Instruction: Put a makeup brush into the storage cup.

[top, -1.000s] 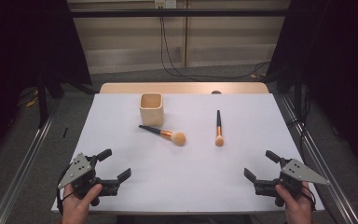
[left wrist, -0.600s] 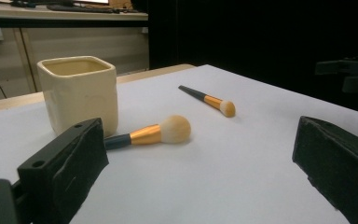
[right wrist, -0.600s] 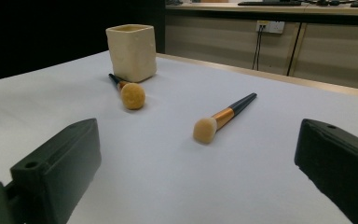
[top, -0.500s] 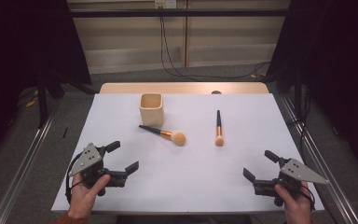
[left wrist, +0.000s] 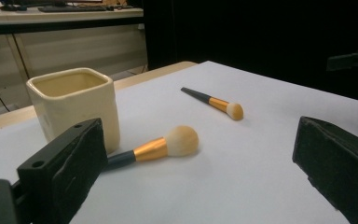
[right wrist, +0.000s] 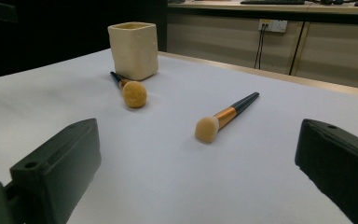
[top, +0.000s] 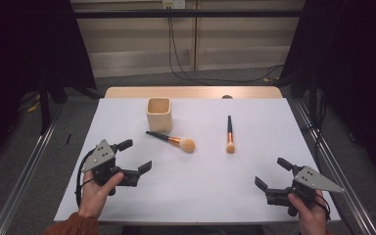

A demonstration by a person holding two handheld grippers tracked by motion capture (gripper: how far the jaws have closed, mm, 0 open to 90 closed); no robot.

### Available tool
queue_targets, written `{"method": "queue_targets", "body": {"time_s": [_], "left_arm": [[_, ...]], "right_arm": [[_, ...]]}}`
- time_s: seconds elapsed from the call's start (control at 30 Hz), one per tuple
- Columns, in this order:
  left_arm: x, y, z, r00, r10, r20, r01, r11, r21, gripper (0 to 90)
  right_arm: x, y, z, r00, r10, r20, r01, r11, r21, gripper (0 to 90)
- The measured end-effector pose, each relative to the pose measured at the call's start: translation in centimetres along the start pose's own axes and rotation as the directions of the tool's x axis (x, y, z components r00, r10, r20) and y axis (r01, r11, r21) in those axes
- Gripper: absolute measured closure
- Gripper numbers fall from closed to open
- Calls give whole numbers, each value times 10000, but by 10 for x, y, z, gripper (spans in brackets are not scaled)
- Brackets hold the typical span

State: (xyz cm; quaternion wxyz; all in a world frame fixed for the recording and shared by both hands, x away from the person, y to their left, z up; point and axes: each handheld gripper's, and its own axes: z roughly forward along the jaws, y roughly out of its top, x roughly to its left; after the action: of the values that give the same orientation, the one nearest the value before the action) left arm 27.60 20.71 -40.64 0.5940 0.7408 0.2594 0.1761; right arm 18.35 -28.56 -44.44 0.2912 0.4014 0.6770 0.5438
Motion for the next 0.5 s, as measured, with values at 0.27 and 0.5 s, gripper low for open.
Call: {"method": "queue_targets", "body": {"time_s": [0.27,0.5], "left_arm": [[6,-2,17,9998,139,122,-138,9999,-66,26],[7,1,36,9997,177,150,-179,9998,92,36]], "right_arm": [[-1,0,-1,9999,-27,123,28,10000,-45,0],[-1,0,0,10000,-5,73,5,10000,-5,0]]}}
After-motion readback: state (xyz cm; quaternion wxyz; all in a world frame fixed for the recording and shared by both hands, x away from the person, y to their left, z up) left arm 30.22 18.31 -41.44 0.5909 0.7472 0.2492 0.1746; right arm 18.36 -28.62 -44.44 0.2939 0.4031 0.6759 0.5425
